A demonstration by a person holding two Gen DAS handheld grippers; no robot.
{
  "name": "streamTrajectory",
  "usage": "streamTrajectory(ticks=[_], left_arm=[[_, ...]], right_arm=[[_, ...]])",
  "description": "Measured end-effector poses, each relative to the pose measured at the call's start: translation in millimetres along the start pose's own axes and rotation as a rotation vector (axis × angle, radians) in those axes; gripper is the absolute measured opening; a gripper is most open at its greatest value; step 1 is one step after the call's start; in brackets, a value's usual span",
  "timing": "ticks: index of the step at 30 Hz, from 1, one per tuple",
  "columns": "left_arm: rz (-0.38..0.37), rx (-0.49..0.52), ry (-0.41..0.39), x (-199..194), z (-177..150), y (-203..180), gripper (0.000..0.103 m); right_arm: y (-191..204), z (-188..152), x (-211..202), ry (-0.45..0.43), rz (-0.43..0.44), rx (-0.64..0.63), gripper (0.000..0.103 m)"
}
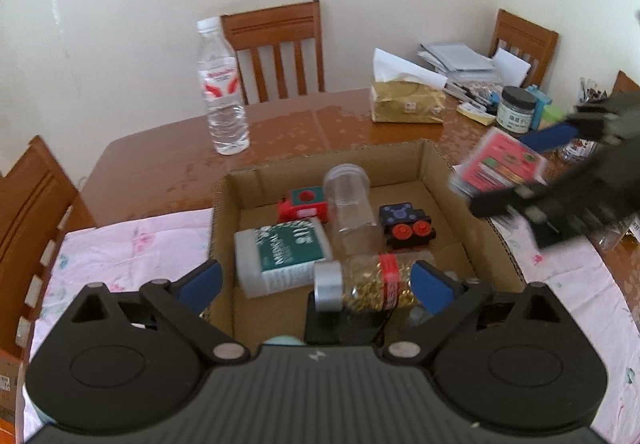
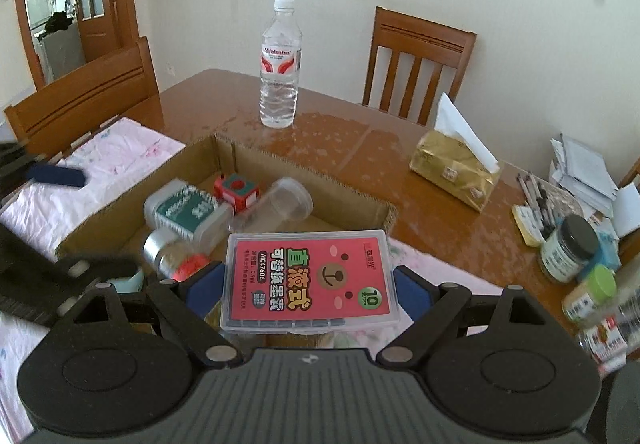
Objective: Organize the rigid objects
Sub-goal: 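Lower the capsule jar into the box and open the left gripper while the right gripper carries the card, then lower the pink card into the box and open the right gripper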
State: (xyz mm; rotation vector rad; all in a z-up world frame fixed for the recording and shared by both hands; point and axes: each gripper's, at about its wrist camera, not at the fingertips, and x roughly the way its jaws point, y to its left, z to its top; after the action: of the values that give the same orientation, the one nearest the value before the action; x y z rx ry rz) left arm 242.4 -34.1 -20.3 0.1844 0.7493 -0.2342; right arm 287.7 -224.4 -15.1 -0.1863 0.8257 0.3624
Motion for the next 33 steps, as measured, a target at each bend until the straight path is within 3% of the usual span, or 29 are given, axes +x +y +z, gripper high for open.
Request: streamTrajectory(ticks=[5, 16, 18, 33], left_arm=[[0.054, -0.024, -0.026, -19, -13, 3, 0.100], [0.069, -0.035, -0.042, -43, -32, 7, 0.100], [0.076, -0.041, -0.041, -44, -33, 9, 0.100], [0.079, -0.098, -0.047, -53, -33, 22, 0.100]], right_arm=[[-3, 22, 31, 0.020, 0.023, 0.010, 0.092], [-5, 41, 87, 0.104, -0.014, 0.033, 0.095], [-4, 41, 86, 0.098, -0.024, 0.038, 0.103], [4, 37, 46, 0.128, -0.045, 0.139, 0.103]])
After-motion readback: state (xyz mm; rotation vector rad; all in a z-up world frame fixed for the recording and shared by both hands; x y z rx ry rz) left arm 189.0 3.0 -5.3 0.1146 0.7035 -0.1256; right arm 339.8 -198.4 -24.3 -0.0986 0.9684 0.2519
